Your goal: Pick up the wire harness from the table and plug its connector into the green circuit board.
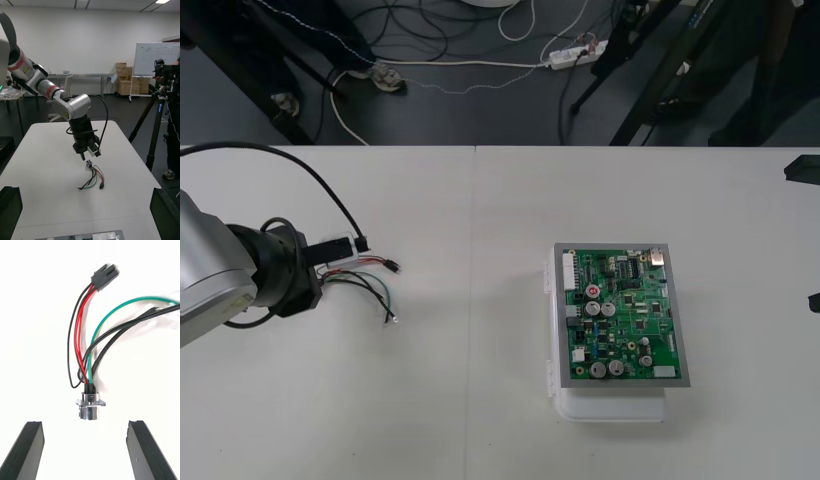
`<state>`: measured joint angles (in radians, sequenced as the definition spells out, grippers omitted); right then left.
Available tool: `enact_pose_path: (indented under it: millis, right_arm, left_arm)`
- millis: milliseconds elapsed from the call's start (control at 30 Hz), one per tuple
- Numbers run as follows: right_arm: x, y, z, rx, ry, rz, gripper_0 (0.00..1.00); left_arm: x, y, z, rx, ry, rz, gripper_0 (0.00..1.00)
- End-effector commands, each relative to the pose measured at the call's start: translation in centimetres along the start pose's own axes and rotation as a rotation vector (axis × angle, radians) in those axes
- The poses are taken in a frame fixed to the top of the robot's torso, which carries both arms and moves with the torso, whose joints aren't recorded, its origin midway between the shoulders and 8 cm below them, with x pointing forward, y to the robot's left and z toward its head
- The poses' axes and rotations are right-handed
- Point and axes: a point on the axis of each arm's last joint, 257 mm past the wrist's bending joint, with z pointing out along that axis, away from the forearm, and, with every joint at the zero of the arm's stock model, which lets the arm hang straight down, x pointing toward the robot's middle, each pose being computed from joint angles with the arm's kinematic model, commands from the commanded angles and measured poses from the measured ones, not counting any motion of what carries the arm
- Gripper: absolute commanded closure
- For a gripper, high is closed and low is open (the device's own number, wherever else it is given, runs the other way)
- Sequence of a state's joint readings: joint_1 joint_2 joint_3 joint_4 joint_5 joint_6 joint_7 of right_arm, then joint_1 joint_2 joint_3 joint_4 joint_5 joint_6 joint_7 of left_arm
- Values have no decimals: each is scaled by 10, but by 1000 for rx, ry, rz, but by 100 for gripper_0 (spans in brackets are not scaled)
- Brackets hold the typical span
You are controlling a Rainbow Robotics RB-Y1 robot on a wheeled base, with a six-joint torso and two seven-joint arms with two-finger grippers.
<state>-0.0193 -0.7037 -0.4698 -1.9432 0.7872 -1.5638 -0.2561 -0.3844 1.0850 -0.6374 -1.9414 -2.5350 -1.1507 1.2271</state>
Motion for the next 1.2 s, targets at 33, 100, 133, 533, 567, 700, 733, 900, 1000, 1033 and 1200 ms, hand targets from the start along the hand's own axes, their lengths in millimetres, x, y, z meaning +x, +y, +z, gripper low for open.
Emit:
enact_pose_path:
  millis: [33,100,133,533,567,700,733,900,1000,1033,1200]
  right_arm:
    - [0,2,-8,-4,34,13,0]
    - [0,1,-8,-3,34,15,0]
    - [1,1,-8,-2,34,15,0]
    - [7,-2,-9,2,27,44,0]
    - [7,-2,-9,1,28,45,0]
    - [10,-3,-9,4,39,46,0]
    - [10,-2,-9,3,39,45,0]
    - [12,-2,-8,0,40,52,0]
    - [13,-2,-7,-2,36,59,0]
    - [15,-2,-7,-2,37,63,0]
    - [16,0,-5,-9,35,71,0]
  left_arm:
    - [-4,17,2,-44,34,93,35]
    - [-1,19,3,-52,50,97,34]
    - [0,20,5,-60,63,104,28]
    - [6,25,27,-66,122,171,0]
    - [6,25,27,-65,123,185,0]
    - [10,27,28,-65,133,207,0]
    - [9,27,28,-63,132,209,0]
    - [10,19,33,-48,144,234,0]
    - [15,21,37,-45,159,233,0]
    - [15,21,38,-44,160,230,0]
    - [17,16,49,-29,164,203,0]
